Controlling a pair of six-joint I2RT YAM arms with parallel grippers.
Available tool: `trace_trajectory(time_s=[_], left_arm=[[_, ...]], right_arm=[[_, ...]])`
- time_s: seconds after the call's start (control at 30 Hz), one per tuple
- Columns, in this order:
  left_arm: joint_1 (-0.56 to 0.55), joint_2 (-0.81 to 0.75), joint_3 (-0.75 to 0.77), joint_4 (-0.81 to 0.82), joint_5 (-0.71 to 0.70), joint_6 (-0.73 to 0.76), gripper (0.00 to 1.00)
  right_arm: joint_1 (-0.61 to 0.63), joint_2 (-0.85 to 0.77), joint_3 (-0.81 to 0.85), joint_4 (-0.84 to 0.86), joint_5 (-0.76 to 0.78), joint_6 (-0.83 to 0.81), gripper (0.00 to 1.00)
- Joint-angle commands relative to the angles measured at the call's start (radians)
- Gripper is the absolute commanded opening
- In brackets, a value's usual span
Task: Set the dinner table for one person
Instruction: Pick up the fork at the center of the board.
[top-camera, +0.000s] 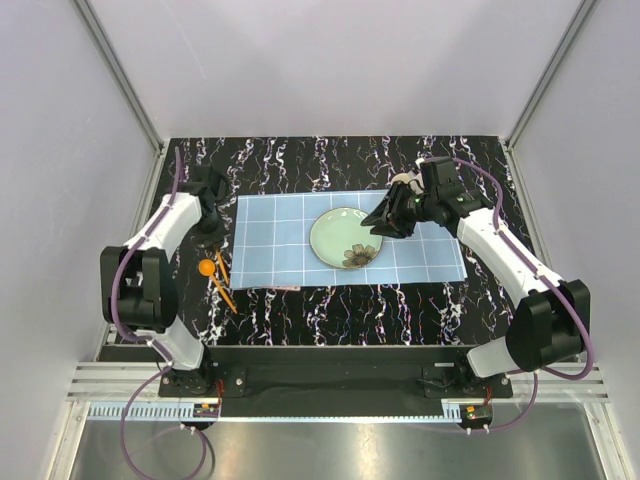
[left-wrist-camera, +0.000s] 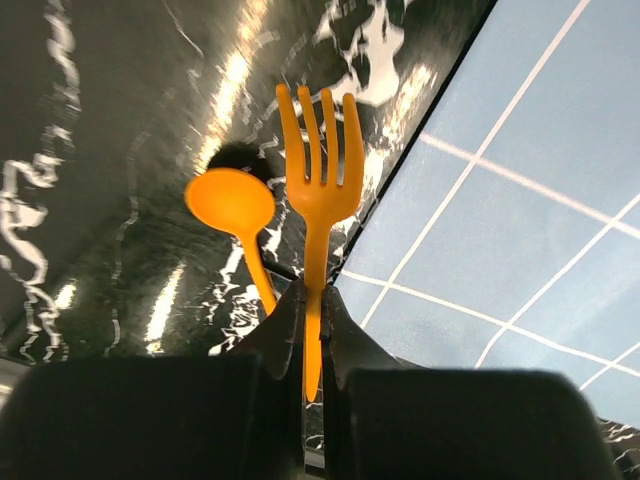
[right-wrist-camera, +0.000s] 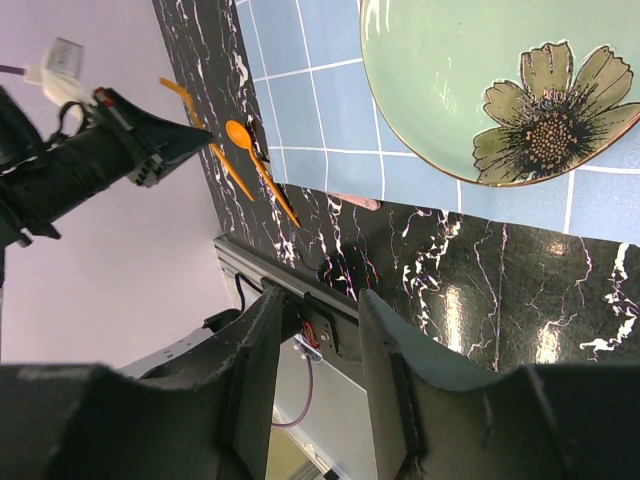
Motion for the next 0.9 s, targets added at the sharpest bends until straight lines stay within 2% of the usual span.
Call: trace_trajectory(time_s=[0.0,0.1,0.17,0.37,0.47,0.67,0.87], left_arm=[[-0.001,-0.07,0.1,-0.031,-0.111,0.001,0.0],[-0.001,-0.091,0.132,-0.03,-0.079,0.021,0.0],[-0.001,-0.069,0.16,-0.027,-0.005,0.051,0.0],[-0.039,0.023,0.162,-0.022,0.076,0.156,0.0],[-0.121,0.05,0.171,-0.021,0.024,0.185,0.0],[-0.249,0.131,0.229,-0.036,0.005,0.196,0.0],[-0.286,0.214,0.296,-0.042,0.05,0.164,0.0]], right_arm=[[-0.006,-0.012,-0.005,0.032,-0.023,0.009,0.43],[-0.006,-0.015,-0.006,0.032,-0.024,0.009,0.43],[-0.006,-0.017,-0.006,0.032,-0.023,0.009,0.43],[-0.006,-0.012,-0.009,0.032,-0.03,0.01,0.43],[-0.005,-0.018,-0.012,0.031,-0.029,0.01,0.43],[-0.011,-0.023,-0.018,0.029,-0.03,0.009,0.43],[-0.02,-0.032,-0.026,0.026,-0.032,0.009,0.43]])
